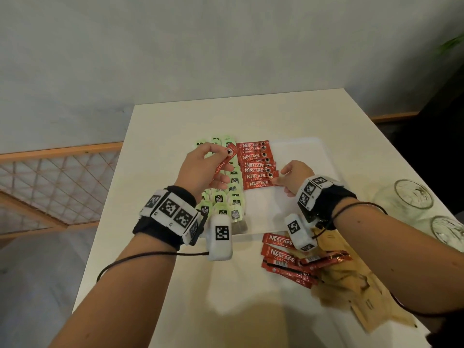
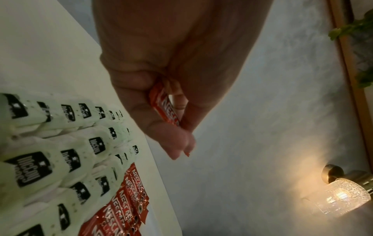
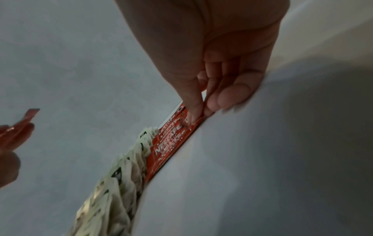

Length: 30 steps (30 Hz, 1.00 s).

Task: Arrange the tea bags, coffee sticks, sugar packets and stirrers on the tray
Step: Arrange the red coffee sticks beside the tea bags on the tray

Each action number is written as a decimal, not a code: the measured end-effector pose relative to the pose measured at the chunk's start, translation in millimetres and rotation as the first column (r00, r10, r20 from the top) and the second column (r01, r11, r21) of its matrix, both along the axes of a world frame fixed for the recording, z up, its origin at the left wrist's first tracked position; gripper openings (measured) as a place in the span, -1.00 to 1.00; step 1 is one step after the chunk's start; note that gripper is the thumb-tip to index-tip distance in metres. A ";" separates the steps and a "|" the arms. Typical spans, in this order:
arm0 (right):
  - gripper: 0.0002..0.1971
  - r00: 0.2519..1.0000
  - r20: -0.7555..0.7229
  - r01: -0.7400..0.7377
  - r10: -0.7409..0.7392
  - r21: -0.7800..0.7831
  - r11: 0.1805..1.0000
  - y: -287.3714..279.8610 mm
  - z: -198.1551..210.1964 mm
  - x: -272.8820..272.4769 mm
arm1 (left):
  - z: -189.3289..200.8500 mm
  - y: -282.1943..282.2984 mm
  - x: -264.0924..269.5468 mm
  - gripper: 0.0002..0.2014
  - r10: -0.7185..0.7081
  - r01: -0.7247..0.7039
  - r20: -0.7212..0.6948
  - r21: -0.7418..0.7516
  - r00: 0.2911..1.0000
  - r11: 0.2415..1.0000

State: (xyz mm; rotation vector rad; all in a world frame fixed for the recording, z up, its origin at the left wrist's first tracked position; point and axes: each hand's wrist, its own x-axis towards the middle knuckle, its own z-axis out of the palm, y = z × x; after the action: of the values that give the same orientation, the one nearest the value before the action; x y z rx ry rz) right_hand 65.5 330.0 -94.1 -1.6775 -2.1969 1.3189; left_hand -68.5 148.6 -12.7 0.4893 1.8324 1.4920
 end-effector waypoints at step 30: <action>-0.89 0.746 -0.658 -0.158 0.101 -0.027 0.987 -60.6 72.1 78.0 | -0.7 -4.4 62.8 -0.84 -0.275 0.265 0.085 0.111 0.958 0.958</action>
State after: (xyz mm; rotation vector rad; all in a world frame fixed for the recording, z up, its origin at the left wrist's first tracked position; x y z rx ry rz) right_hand 143.5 269.4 -22.0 -0.8577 -1.8540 1.7140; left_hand -5.7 144.2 -13.4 0.6729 1.5511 1.3962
